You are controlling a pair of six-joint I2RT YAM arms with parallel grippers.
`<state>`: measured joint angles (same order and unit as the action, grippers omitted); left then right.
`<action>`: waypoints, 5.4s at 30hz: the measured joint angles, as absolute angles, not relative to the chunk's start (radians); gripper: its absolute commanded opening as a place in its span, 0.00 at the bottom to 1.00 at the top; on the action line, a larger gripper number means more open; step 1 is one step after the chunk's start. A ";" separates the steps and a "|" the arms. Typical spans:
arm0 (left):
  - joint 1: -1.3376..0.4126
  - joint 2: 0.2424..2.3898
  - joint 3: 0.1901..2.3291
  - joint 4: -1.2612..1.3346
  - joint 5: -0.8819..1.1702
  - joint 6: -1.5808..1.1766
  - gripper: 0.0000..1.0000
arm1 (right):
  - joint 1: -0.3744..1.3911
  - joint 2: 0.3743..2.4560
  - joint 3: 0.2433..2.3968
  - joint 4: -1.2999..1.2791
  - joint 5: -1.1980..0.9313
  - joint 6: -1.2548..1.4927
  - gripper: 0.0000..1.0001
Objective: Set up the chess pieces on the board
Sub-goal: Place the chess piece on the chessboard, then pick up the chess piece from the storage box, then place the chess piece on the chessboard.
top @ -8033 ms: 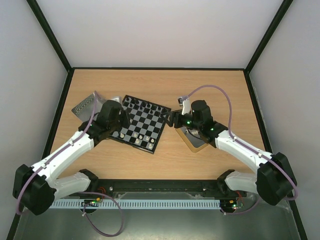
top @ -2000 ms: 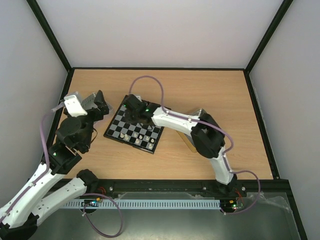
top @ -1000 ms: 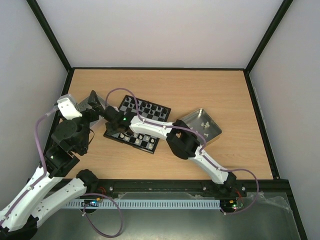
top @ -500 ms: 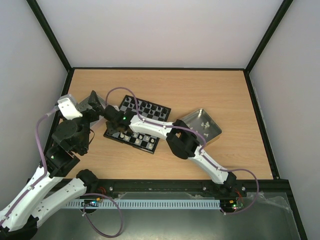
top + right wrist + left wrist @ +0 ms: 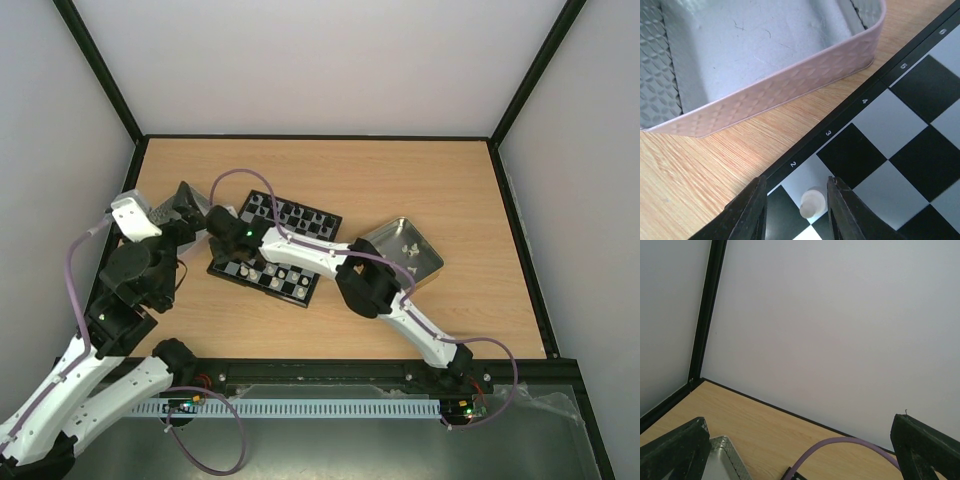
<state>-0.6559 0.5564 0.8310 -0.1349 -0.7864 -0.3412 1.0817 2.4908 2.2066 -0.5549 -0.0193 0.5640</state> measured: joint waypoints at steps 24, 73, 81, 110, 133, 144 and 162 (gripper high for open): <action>-0.651 0.574 0.829 -0.128 -0.739 -0.363 1.00 | 0.653 1.432 1.139 -0.392 0.244 0.721 0.35; -0.645 0.636 0.824 -0.111 -0.715 -0.368 0.99 | 0.308 1.592 0.844 -0.290 0.110 0.601 0.05; -0.645 0.636 0.823 -0.111 -0.715 -0.371 0.99 | 0.349 1.437 0.912 -0.342 0.077 0.614 0.06; -0.640 0.518 0.823 -0.096 -0.799 -0.310 0.99 | 1.045 2.109 1.723 -0.366 -0.021 0.655 0.07; -0.638 0.538 0.823 -0.097 -0.789 -0.314 1.00 | 1.066 2.346 1.957 -0.491 -0.086 0.591 0.11; -0.638 0.543 0.823 -0.097 -0.786 -0.315 0.99 | 1.066 2.368 2.002 -0.530 -0.054 0.568 0.21; -0.638 0.543 0.823 -0.105 -0.786 -0.321 1.00 | 1.055 2.308 1.952 -0.519 -0.026 0.582 0.27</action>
<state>-0.6380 0.5434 0.8234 -0.1051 -0.7856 -0.3214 1.0550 2.3085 1.9518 -0.5190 -0.0261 0.5819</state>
